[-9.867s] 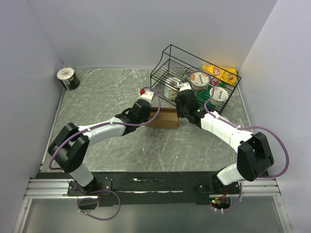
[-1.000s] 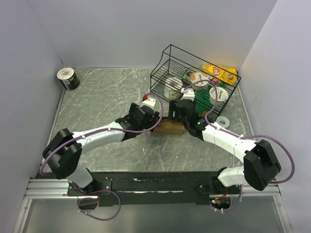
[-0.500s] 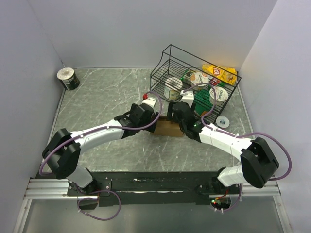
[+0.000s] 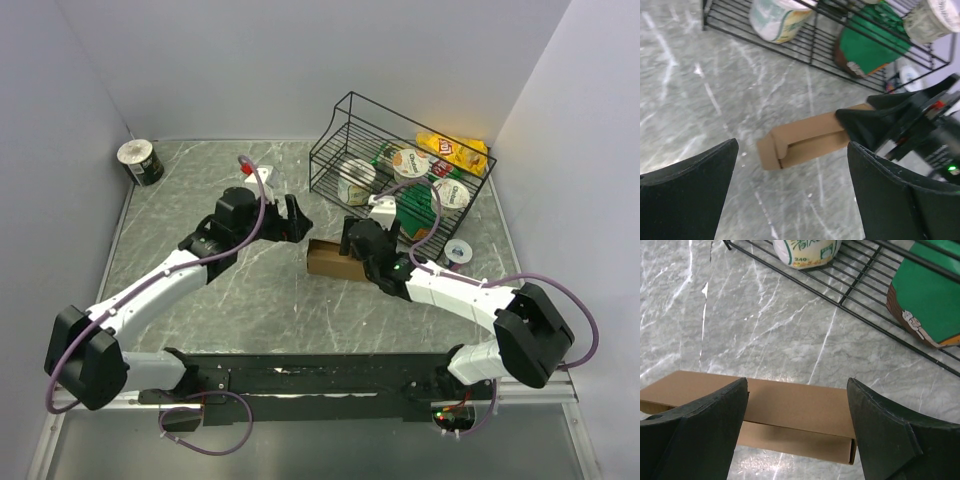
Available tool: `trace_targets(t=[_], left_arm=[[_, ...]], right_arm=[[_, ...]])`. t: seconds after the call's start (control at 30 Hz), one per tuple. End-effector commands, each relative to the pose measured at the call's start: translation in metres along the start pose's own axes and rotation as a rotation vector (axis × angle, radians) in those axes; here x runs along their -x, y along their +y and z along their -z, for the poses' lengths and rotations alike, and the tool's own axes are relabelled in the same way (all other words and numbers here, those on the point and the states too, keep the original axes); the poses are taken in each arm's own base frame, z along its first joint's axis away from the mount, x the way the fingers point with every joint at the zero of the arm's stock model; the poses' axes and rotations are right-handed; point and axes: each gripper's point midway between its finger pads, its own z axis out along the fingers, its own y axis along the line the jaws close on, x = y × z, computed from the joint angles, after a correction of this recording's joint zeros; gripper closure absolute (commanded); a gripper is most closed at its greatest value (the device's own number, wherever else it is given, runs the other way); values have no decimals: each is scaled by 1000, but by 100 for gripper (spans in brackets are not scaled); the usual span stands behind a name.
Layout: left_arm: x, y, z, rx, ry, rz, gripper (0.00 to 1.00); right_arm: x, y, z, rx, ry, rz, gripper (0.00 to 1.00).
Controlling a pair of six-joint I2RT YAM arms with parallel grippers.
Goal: Fold the paper box
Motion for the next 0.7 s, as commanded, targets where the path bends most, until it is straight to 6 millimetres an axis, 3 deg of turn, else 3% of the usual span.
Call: trace_targets(t=[0.0,0.13,0.23,0.33,0.37,0.67], left_arm=[[-11,-20,-9,-162,33,86,4],[-26,-13,-25,-168,62,117,1],[-36,-10,-36,-179,78,137,6],[-44,-5,-45,-180,91,152,14],[-46,-4,-46,-184,90,155,21],[-69,22,-60,-152,108,208,43]], right_arm=[[-42,-23,3,-77,100,73,14],[-48,-26,6,-82,107,75,14],[-52,-27,5,-87,114,82,14],[-56,-28,4,-90,122,85,15],[-57,-28,4,-90,125,89,15],[-67,-28,3,-89,150,94,21]])
